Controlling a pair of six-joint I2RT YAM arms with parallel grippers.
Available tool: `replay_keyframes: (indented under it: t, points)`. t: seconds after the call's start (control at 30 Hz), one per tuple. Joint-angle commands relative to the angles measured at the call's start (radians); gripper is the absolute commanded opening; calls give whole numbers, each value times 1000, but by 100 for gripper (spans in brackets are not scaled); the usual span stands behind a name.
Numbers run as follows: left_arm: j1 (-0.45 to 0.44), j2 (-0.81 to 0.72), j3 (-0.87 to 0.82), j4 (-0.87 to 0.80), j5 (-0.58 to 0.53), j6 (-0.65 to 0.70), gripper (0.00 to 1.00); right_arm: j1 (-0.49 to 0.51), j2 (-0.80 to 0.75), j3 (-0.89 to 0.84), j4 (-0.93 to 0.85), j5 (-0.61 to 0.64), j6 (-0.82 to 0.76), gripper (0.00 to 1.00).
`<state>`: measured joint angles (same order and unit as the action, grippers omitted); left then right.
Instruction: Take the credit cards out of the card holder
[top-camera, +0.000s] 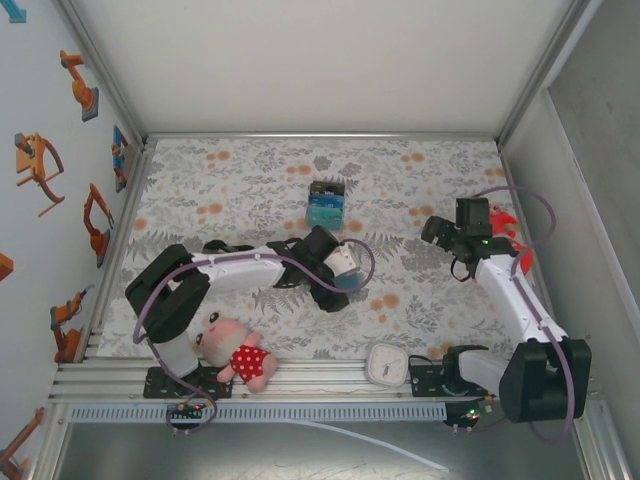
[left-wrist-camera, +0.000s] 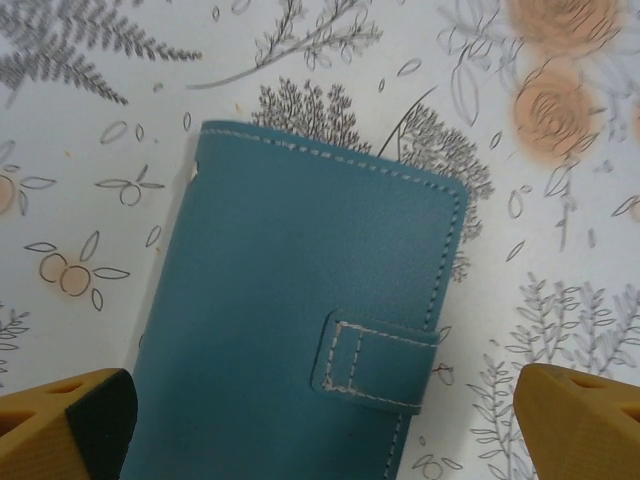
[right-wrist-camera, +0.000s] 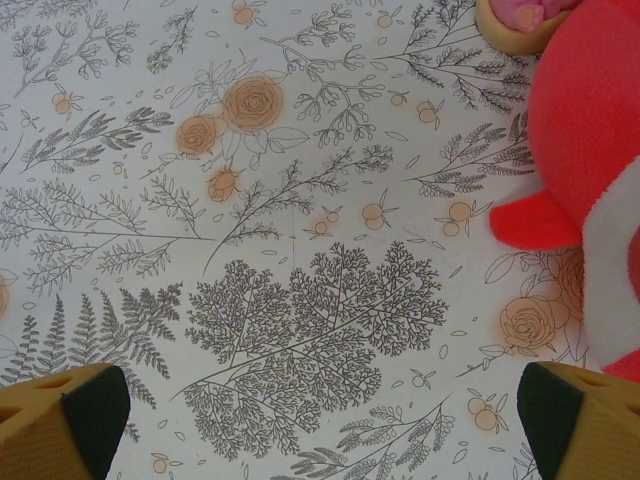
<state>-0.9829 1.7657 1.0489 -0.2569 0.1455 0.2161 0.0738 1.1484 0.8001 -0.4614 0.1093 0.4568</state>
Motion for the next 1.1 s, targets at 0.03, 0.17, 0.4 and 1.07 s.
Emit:
replay_keyframes:
  t: [0.03,0.17,0.4,1.07]
  points:
    - [1,40,51,-65,-31,47,97,6,-2,35,-13,7,18,100]
    - [1,73,70,-69,-62,61,97,6,-4,27,-9,7,19,100]
    - [1,128,100,-95,-98,86,97,6,4,21,0,6,23,99]
    - [19,51,76,-53,-65,-45,62,6,8,-56,147,-373,98,100]
